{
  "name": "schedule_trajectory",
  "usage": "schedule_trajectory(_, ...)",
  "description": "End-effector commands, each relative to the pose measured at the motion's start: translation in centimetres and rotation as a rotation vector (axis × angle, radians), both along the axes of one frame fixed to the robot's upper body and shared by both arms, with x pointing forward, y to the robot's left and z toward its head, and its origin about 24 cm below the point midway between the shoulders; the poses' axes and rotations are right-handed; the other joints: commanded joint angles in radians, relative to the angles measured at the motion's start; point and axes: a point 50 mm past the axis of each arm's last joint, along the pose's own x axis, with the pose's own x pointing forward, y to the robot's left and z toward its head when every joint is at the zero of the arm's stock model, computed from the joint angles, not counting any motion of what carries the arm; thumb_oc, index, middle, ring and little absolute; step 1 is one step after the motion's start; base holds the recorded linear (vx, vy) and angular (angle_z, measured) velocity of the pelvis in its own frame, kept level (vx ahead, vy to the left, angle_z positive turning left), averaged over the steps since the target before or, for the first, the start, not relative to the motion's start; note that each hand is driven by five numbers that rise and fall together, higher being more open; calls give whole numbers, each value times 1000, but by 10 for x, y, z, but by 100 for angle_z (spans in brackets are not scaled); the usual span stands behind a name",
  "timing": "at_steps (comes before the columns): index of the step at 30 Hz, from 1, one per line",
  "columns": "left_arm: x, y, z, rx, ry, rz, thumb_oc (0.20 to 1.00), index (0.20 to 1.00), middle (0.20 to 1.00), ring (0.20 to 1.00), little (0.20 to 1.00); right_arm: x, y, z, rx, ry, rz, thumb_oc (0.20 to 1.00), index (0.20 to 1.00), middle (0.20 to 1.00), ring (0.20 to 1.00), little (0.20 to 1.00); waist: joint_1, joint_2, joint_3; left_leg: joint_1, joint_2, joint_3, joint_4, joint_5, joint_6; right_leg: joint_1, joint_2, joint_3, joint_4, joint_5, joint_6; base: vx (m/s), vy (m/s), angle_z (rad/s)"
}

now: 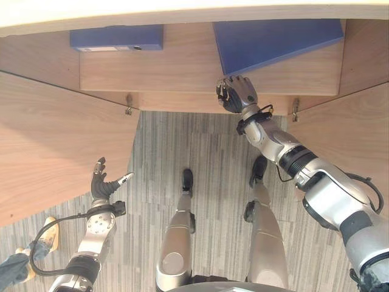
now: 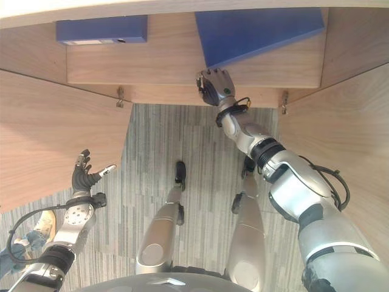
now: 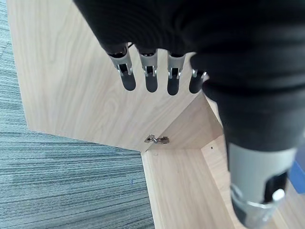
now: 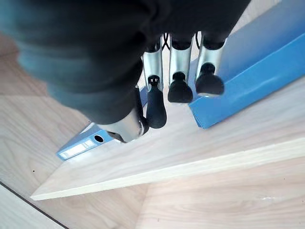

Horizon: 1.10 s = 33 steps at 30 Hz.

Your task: Put the empty folder in the office cabinet

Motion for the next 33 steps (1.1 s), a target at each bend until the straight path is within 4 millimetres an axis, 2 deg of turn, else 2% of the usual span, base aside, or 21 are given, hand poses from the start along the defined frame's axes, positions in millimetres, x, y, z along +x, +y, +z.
schedule_trajectory(1, -4, 14, 12, 75, -49, 21, 1000, 1000, 1000, 1000, 1000, -1, 14, 9, -56, -72, 47, 200, 200, 200, 200, 200, 18, -1, -41, 115, 10, -45, 94, -228, 2, -63, -39, 123, -4, 13, 114, 0, 0, 0)
schedule_trajectory(8, -3, 12, 13, 73, -60, 11, 1000, 1000, 1000, 1000, 1000, 1, 12, 0, -97, -51, 24, 200, 200, 200, 200, 200, 23, 2, -41, 122, 12, -43, 85, -222, 0, -65, -37, 122, -5, 14, 115, 0, 0, 0)
schedule_trajectory(12, 0, 8, 14, 75, -69, -5, 1000, 1000, 1000, 1000, 1000, 4, 9, -15, -137, -4, -13, 200, 200, 200, 200, 200, 31, 17, -36, 122, 13, -47, 85, -216, -1, -64, -38, 123, 2, 10, 114, 0, 0, 0)
schedule_trajectory(14, 0, 8, 14, 75, -69, -5, 1000, 1000, 1000, 1000, 1000, 4, 9, -15, -137, -4, -13, 200, 200, 200, 200, 200, 30, 17, -36, 122, 13, -47, 85, -216, -1, -64, -38, 123, 3, 10, 114, 0, 0, 0)
schedule_trajectory(18, 1, 9, 17, 89, -80, -13, 1000, 1000, 1000, 1000, 1000, 6, -2, -25, -164, 24, -53, 200, 200, 200, 200, 200, 40, 39, -29, 111, 13, -52, 89, -210, 0, -78, -39, 123, 14, 5, 114, 0, 0, 0)
schedule_trajectory(26, 1, 10, 18, 95, -78, -16, 1000, 1000, 1000, 1000, 1000, 13, -15, -19, -183, 15, -123, 200, 200, 200, 200, 200, 60, 70, -20, 88, 21, -61, 84, -187, -5, -103, -35, 119, 34, -9, 111, 4, -7, 0)
schedule_trajectory(33, 1, 11, 21, 89, -85, -30, 1000, 1000, 1000, 1000, 1000, 21, -24, 2, -210, -49, -182, 200, 200, 200, 200, 200, 84, 93, -46, 95, 38, -63, 45, -148, -13, -123, -21, 109, 52, -27, 109, 35, -18, -1)
